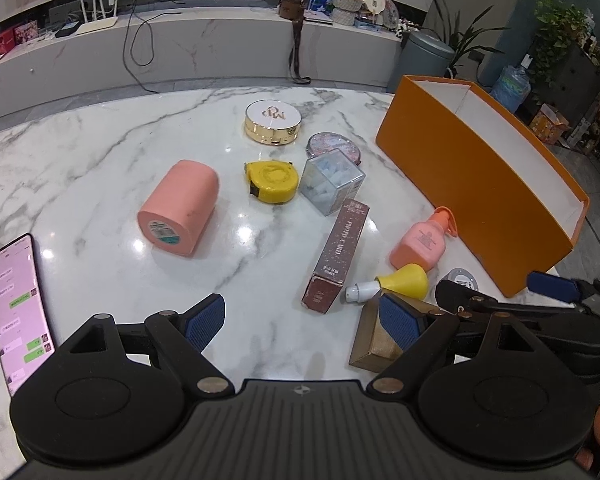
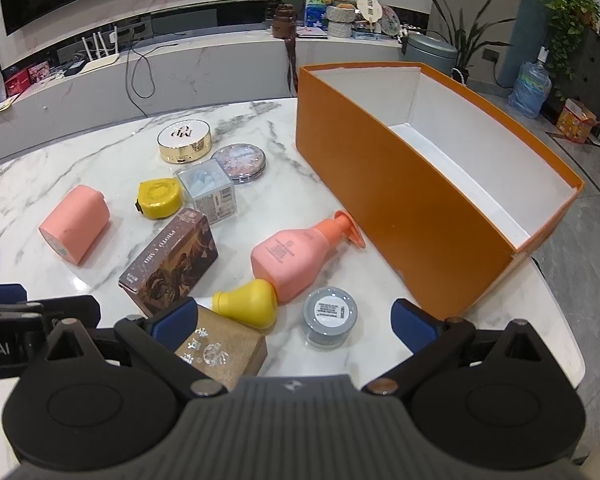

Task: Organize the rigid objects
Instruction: 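Grasp the maroon photo card box with left tool while right tool grasps grey jar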

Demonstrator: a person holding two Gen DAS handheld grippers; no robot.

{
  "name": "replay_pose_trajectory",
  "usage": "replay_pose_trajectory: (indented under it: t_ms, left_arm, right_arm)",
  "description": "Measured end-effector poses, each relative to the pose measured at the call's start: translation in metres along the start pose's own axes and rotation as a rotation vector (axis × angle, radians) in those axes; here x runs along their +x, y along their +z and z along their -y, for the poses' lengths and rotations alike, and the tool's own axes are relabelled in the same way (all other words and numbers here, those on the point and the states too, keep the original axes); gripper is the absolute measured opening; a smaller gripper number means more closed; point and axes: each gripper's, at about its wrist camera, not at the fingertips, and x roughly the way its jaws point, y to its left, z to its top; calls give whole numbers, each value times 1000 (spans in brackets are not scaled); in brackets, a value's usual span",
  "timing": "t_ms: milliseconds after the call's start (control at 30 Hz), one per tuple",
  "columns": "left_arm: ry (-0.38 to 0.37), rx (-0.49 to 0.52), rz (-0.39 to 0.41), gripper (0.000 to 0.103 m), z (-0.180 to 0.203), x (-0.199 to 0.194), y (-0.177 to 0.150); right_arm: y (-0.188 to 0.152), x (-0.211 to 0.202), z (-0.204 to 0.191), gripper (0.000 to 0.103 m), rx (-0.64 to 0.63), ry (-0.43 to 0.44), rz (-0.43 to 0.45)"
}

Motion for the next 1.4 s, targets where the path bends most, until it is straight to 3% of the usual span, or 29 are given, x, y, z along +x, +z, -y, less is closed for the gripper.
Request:
replay_pose_trajectory:
  t_ms: [167,300,467,667,733,800,1100,1400]
  left_arm:
    - [-22,14,3,102,-1,8,2]
    - [-43,51,13,102,5,14,6]
    - [-57,71,38,102,13,20,8]
    - [-83,77,30,100,16,38,10]
    - [-100,76,21,85,17,43,10]
    - [-108,86,16,79,18,47,10]
    - [-105,137,34,76,23,59,13]
    - [-96,156,16,59,22,80,19]
  right_arm:
    - [7,1,19,101,-48,65,51]
    - [8,-1,41,101,-28,57,130]
    - [4,6,56,101,-43,63,106]
    - [-12,14,58,100,-89,151,67]
    - [-17,17,55,94,-127,159,70]
    - [-20,23,52,81,-162,152,56]
    - [-24,46,54,69,-159,183,-3]
    - [-28,56,49,54,-206,206,-23]
